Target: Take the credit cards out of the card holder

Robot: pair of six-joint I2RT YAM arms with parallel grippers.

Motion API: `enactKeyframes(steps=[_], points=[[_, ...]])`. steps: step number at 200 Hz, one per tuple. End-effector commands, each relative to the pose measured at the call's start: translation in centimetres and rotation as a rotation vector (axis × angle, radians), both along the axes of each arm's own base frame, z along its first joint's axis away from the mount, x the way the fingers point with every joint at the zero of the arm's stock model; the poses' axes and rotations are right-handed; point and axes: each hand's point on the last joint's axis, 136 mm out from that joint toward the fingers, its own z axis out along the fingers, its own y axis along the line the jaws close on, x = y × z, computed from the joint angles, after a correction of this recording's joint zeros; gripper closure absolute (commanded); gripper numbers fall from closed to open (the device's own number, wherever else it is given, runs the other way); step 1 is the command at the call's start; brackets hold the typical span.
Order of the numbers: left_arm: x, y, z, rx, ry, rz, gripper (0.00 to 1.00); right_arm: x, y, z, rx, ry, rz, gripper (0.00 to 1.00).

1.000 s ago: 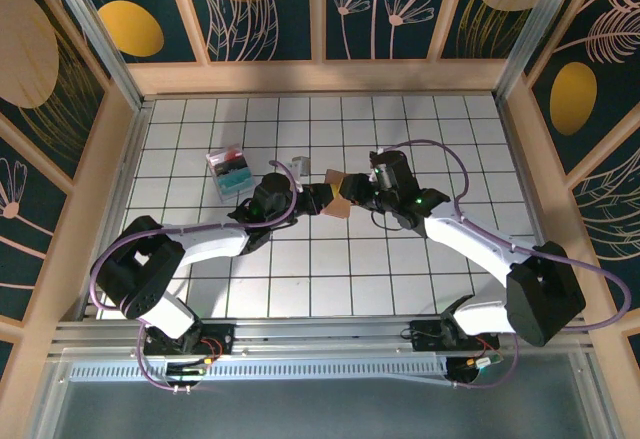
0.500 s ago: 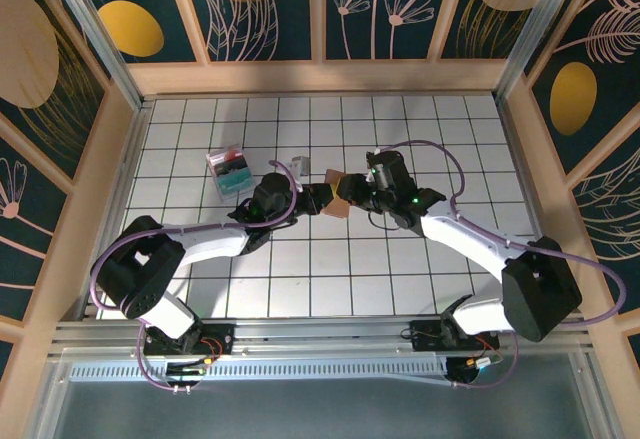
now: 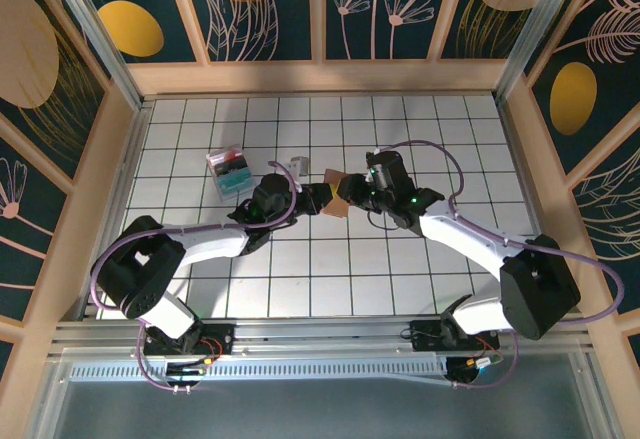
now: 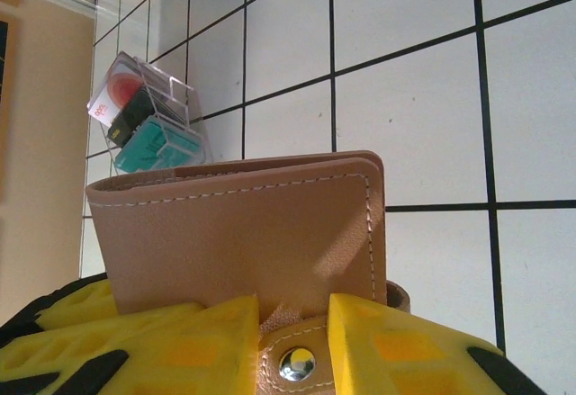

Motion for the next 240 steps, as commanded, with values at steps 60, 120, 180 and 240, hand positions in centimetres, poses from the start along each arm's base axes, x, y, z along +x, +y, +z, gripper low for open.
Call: enactKeyframes(steps=[60, 120, 180, 240], points=[[0.3, -0.1, 5.7, -0.127, -0.146, 0.017, 1.00, -0.6, -2.5, -1.8, -0.112, 0.030, -0.066, 0.86], [0.5, 0.5, 5.0, -0.108, -0.127, 0.054, 1.00, -0.6, -3.0, -1.2, -0.103, 0.017, -0.076, 1.00], [0.8, 0.7, 4.7, -0.105, -0.115, 0.077, 1.00, -0.6, -3.6, -1.1, -0.109, 0.010, -0.083, 1.00], [1.0, 0.9, 4.4, -0.099, -0.106, 0.095, 1.00, -0.8, -5.1, -0.7, -0.110, -0.007, -0.110, 1.00]])
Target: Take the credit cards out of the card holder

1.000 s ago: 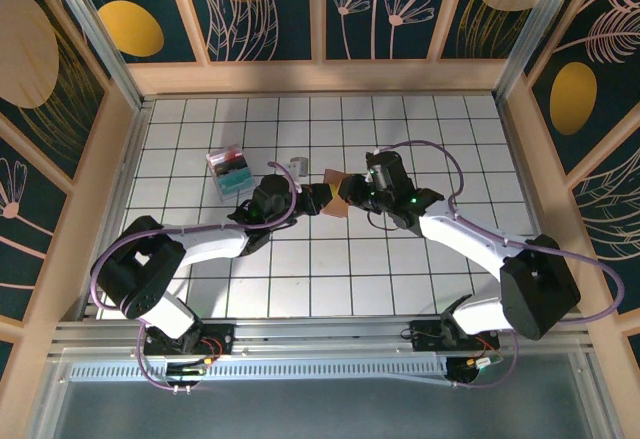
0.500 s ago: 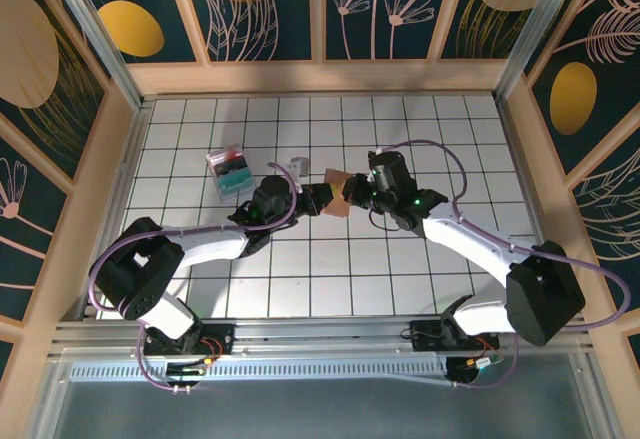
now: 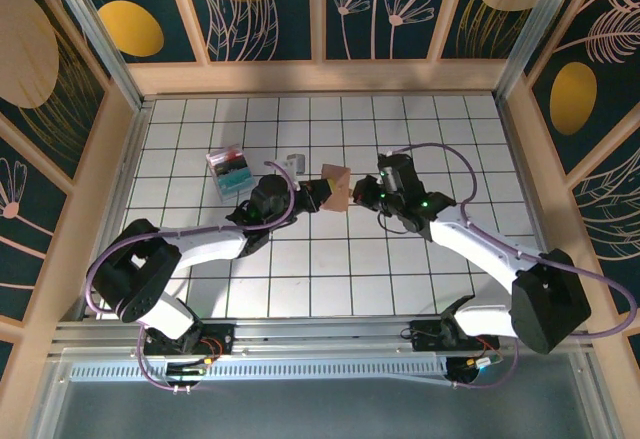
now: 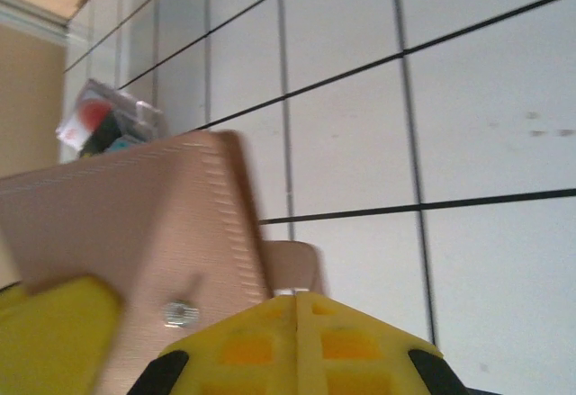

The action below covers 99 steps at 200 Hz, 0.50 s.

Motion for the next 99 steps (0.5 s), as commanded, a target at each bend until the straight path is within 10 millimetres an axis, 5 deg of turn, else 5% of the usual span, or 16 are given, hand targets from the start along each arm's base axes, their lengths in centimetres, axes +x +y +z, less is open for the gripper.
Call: enactKeyframes(steps=[1, 71, 83, 99], points=[[0.5, 0.3, 3.0, -0.074, -0.069, 0.030, 1.00, -0.5, -1.7, -0.7, -0.055, 0.005, -0.031, 1.00], [0.5, 0.2, 2.8, -0.063, -0.065, 0.028, 1.00, -0.1, -2.5, 0.4, -0.055, -0.041, -0.028, 1.00], [0.5, 0.3, 2.8, -0.058, -0.067, 0.029, 1.00, -0.1, -2.6, 0.8, -0.056, -0.058, -0.021, 0.75], [0.5, 0.4, 2.9, -0.053, -0.072, 0.032, 1.00, -0.1, -2.7, 1.4, -0.054, -0.082, -0.013, 0.65]])
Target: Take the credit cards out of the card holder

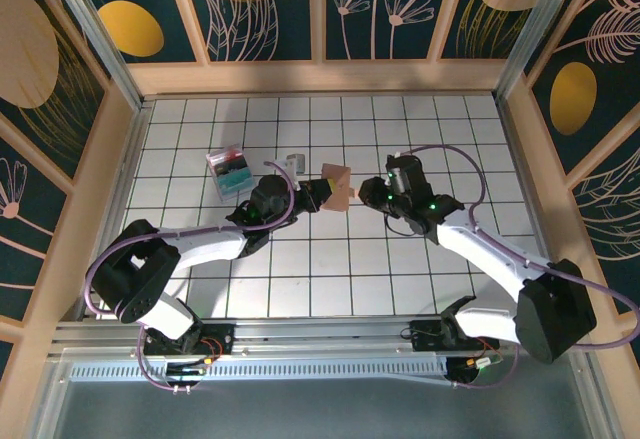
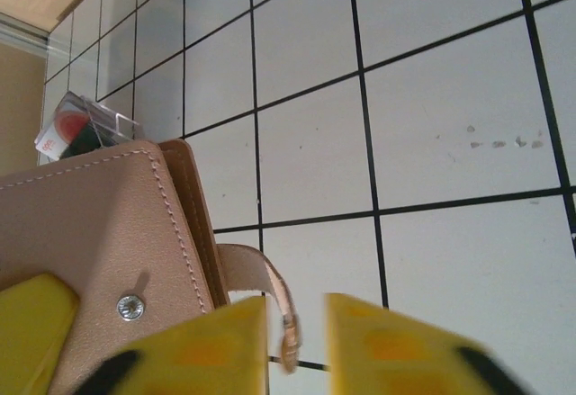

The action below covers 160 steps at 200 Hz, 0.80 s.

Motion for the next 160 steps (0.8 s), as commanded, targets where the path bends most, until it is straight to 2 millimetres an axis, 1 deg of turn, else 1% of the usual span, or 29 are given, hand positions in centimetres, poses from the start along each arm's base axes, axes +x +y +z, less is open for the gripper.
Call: enactKeyframes(steps=[1, 20, 31, 43, 54, 56, 59, 93, 108, 139, 160], points=[[0.4, 0.4, 2.7, -0.049, -0.070, 0.025, 1.00, 0.0, -0.8, 0.9, -0.020, -0.052, 0.006, 0.64], [0.4, 0.4, 2.7, -0.041, -0.074, 0.026, 1.00, -0.1, -0.7, 1.6, -0.006, -0.081, 0.021, 0.57], [0.4, 0.5, 2.8, -0.039, -0.076, 0.027, 1.00, -0.2, -0.4, 2.0, 0.011, -0.101, 0.045, 0.50], [0.4, 0.4, 2.9, -0.040, -0.078, 0.023, 1.00, -0.6, 0.0, 1.9, 0.027, -0.110, 0.075, 0.44], [0.3, 0.4, 2.9, -0.038, -0.082, 0.017, 1.00, -0.9, 0.6, 1.8, 0.045, -0.119, 0.112, 0.42], [0.3, 0.4, 3.0, -0.039, -0.083, 0.017, 1.00, -0.5, 0.1, 1.8, 0.048, -0.122, 0.099, 0.42], [0.3, 0.3, 3.0, -0.040, -0.084, 0.014, 1.00, -0.4, 0.0, 1.8, 0.054, -0.126, 0.099, 0.42], [-0.2, 0.3, 3.8, -0.040, -0.110, -0.007, 1.00, -0.9, 0.9, 2.0, 0.152, -0.155, 0.184, 0.42], [-0.3, 0.4, 4.0, -0.039, -0.116, -0.012, 1.00, -1.1, 1.2, 2.1, 0.178, -0.162, 0.210, 0.44], [-1.0, 0.0, 4.8, -0.052, -0.131, -0.059, 1.00, -1.7, 2.2, 3.4, 0.247, -0.213, 0.299, 0.45], [-1.7, -0.5, 5.7, -0.079, -0.148, -0.105, 1.00, -2.1, 2.8, 4.3, 0.297, -0.249, 0.352, 0.45]])
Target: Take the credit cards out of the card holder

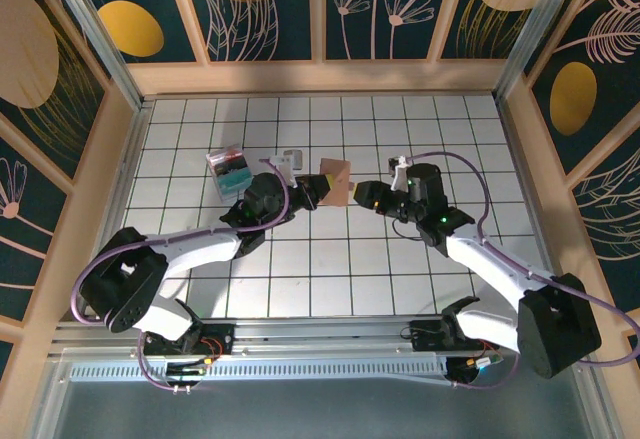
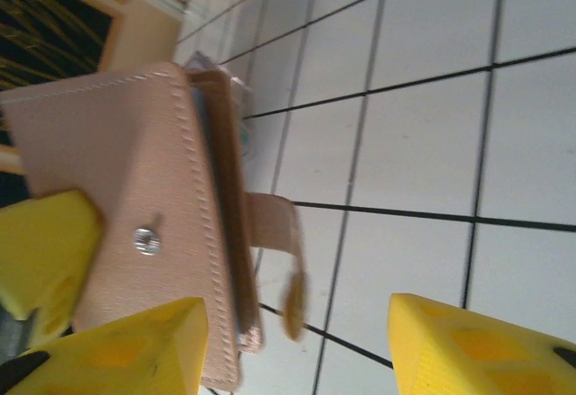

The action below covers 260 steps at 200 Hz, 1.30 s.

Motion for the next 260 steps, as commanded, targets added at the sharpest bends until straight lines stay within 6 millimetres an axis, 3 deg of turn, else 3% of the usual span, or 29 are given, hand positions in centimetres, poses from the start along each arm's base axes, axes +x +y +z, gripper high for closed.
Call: enactKeyframes(steps=[1, 70, 140, 162, 191, 222, 250, 260], points=[[-1.0, -0.6, 3.0, -0.060, -0.076, -0.075, 1.00, -0.7, 1.3, 2.8, 0.096, -0.117, 0.112, 0.45], [-2.5, -1.4, 6.3, -0.156, -0.125, -0.168, 1.00, -1.4, 1.2, 3.5, 0.175, -0.140, 0.154, 0.41], [-3.7, -2.4, 7.5, -0.263, -0.109, -0.263, 1.00, -4.3, 1.9, 7.3, 0.335, -0.276, 0.301, 0.49], [-3.8, -2.8, 7.6, -0.284, -0.097, -0.291, 1.00, -4.6, 1.9, 7.7, 0.340, -0.289, 0.311, 0.59], [-3.6, -2.9, 7.0, -0.272, -0.077, -0.279, 1.00, -4.8, 1.6, 8.1, 0.336, -0.300, 0.300, 0.80], [-3.4, -2.6, 6.1, -0.223, -0.061, -0.257, 0.77, -4.5, 1.2, 8.0, 0.308, -0.299, 0.267, 1.00], [-3.5, -2.1, 4.8, -0.155, -0.046, -0.234, 0.52, -4.2, 0.8, 8.2, 0.286, -0.303, 0.230, 1.00], [-3.6, -1.8, 4.3, -0.134, -0.039, -0.229, 0.48, -3.9, 0.7, 8.2, 0.275, -0.299, 0.213, 1.00]])
